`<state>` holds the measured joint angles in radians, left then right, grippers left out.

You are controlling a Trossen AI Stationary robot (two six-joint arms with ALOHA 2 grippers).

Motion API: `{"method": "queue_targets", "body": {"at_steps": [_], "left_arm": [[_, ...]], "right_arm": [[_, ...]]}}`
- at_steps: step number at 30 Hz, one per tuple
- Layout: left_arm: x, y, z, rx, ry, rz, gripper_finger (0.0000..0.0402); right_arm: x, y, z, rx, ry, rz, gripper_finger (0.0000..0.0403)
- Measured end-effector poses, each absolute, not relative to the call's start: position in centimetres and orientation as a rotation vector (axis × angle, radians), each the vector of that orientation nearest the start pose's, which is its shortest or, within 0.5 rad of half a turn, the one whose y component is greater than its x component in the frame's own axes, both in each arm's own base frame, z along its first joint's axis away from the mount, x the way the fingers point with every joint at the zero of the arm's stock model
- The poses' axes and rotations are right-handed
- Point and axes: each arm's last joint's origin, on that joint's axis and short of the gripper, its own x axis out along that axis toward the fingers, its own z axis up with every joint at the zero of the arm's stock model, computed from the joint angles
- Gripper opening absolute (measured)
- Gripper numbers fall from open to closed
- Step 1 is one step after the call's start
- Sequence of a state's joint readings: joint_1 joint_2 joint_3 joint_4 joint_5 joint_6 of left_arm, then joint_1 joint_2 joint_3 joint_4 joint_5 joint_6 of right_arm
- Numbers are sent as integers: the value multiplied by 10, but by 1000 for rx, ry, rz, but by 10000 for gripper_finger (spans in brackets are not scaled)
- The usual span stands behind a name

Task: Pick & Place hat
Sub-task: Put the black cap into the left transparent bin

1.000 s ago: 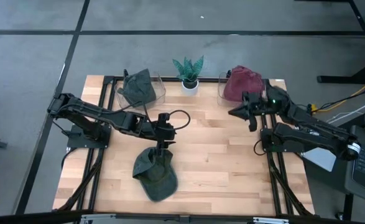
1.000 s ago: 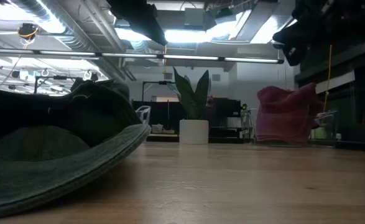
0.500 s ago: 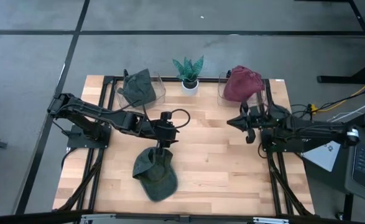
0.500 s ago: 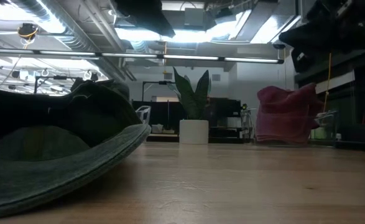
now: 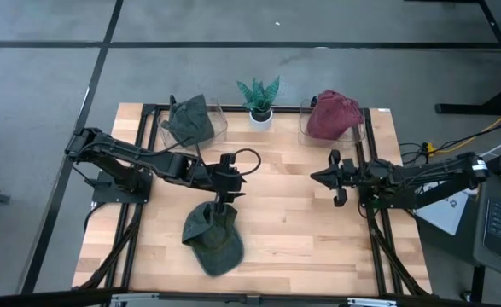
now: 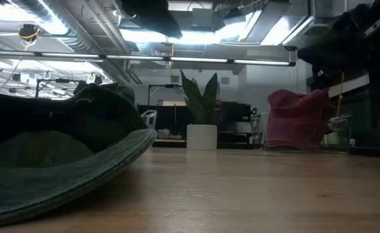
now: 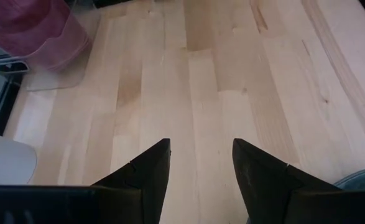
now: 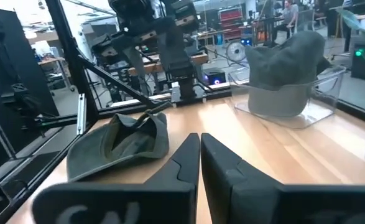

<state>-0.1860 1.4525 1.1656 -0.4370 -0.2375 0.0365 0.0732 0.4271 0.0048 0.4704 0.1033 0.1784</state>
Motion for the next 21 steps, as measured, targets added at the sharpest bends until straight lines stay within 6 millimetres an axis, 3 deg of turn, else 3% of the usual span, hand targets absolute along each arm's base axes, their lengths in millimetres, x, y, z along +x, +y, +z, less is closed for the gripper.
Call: {"method": "queue_targets", "body": {"at_steps": [21], "left_arm": [[310,-52,293,157,679,41,171]], "right_arm": [[105,6,165,93,20,-39,17]]}}
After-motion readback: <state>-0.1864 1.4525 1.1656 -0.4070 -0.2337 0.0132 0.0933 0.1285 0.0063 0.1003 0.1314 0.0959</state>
